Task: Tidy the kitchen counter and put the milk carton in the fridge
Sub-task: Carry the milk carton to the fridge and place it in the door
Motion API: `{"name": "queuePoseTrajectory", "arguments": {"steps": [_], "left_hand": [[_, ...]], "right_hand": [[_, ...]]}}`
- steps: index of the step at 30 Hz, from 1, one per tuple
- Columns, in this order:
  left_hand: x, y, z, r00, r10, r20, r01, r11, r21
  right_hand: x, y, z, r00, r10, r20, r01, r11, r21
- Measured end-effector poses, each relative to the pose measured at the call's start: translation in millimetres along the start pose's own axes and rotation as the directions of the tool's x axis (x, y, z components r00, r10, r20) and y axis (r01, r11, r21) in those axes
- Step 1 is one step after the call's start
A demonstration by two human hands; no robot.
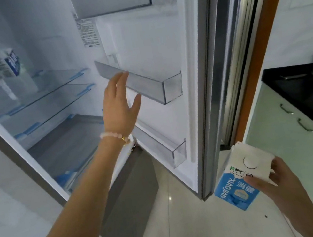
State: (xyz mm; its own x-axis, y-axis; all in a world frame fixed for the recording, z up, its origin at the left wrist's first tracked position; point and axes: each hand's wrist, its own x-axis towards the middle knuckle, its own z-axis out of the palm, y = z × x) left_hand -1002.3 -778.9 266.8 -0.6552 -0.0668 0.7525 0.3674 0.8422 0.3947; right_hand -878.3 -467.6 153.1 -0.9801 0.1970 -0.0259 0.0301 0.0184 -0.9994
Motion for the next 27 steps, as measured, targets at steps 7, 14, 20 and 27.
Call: {"name": "queuePoseTrajectory", "arguments": {"steps": [7,14,20,27], "left_hand": [[78.0,-7.8,69.6,0.905,0.145,0.401,-0.178,0.983,0.046],[117.2,-19.2,112.0,0.881,0.327,0.341,-0.336,0.941,-0.032],[173.6,-75.9,127.1,0.906,0.31,0.287,-0.313,0.949,-0.039],[208.2,-126.9,148.5,0.878,0.384,0.285,-0.382,0.922,-0.065]], "right_hand": [[25.4,-7.3,-2.3,0.998,0.002,-0.063,-0.002,1.0,-0.006],[73.3,-14.6,19.7,0.993,-0.021,-0.12,0.016,0.999,-0.04],[136.4,-29.0,60.5,0.982,-0.079,-0.169,0.071,0.996,-0.055],[215.7,-47.7,114.4,0.972,-0.146,-0.184,0.133,0.987,-0.086]]}}
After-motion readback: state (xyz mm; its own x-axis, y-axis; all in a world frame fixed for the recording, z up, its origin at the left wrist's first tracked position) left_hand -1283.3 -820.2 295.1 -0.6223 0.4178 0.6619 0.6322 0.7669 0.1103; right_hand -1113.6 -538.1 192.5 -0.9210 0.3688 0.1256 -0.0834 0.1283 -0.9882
